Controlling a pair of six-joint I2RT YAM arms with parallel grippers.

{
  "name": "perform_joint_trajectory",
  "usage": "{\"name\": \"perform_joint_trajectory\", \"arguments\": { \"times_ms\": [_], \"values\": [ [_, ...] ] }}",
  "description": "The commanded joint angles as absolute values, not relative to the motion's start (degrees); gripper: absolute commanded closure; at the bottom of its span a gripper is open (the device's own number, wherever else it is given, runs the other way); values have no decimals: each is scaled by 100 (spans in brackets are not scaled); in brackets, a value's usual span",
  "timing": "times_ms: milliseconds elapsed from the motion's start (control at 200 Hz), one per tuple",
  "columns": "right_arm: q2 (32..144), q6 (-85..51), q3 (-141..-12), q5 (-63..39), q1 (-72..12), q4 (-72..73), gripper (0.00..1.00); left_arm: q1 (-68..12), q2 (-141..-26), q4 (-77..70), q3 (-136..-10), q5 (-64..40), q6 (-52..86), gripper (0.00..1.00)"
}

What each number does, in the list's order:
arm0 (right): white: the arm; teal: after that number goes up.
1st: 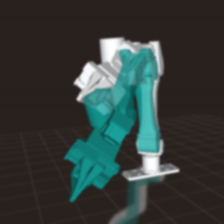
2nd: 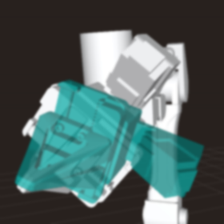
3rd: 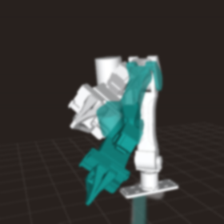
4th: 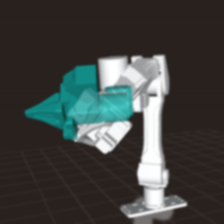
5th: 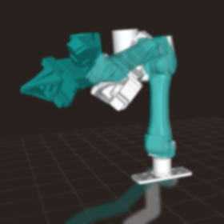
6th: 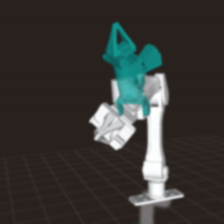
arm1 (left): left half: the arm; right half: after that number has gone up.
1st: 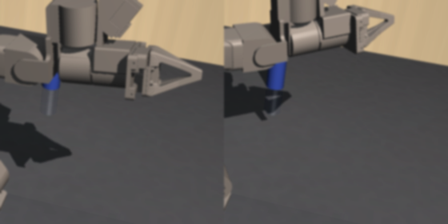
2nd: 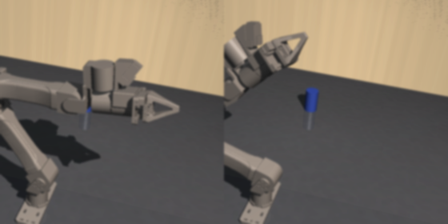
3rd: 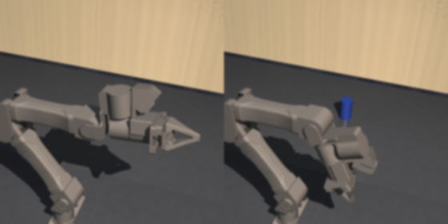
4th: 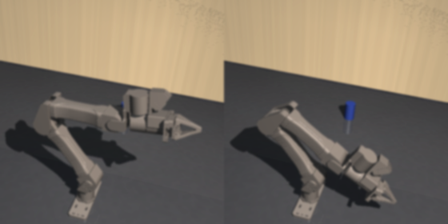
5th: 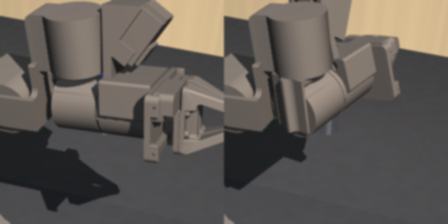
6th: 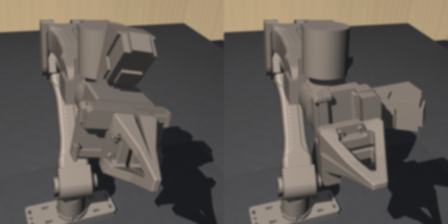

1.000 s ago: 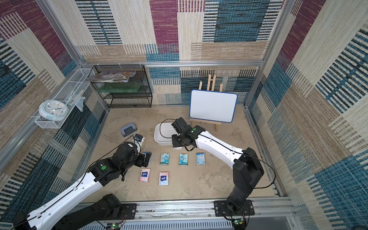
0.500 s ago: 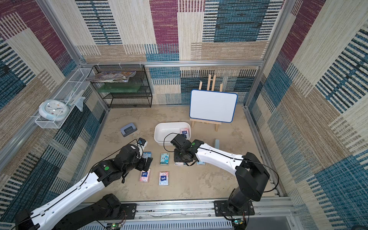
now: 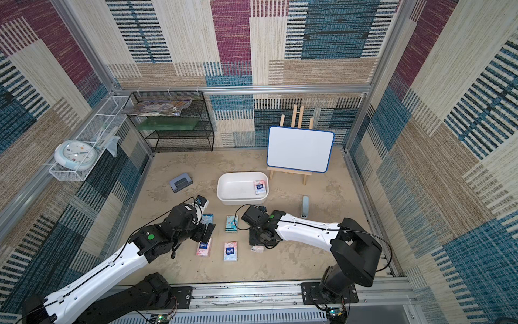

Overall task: Take the pocket tissues out of the storage box
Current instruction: Place the pocket tissues at the center of the board.

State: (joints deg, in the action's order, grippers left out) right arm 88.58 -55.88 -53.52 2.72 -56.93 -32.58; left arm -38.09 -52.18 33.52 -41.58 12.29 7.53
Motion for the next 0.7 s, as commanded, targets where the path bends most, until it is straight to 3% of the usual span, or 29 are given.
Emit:
{"name": "perform_joint_trajectory", "arguments": {
  "times_ms": [0, 446, 696],
  "values": [
    [8955, -5613, -5283, 246, -5706, -3028, 51, -3806, -5238, 3324, -4156, 1232, 807, 0],
    [9270, -5422, -5289, 101, -5722, -3221, 48, -3806, -5256, 3302, -4135, 1310, 853, 0],
    [9282, -5381, -5428, 116, -5735, -3385, 41, -3806, -5335, 3272, -4148, 1397, 853, 0]
  ]
}}
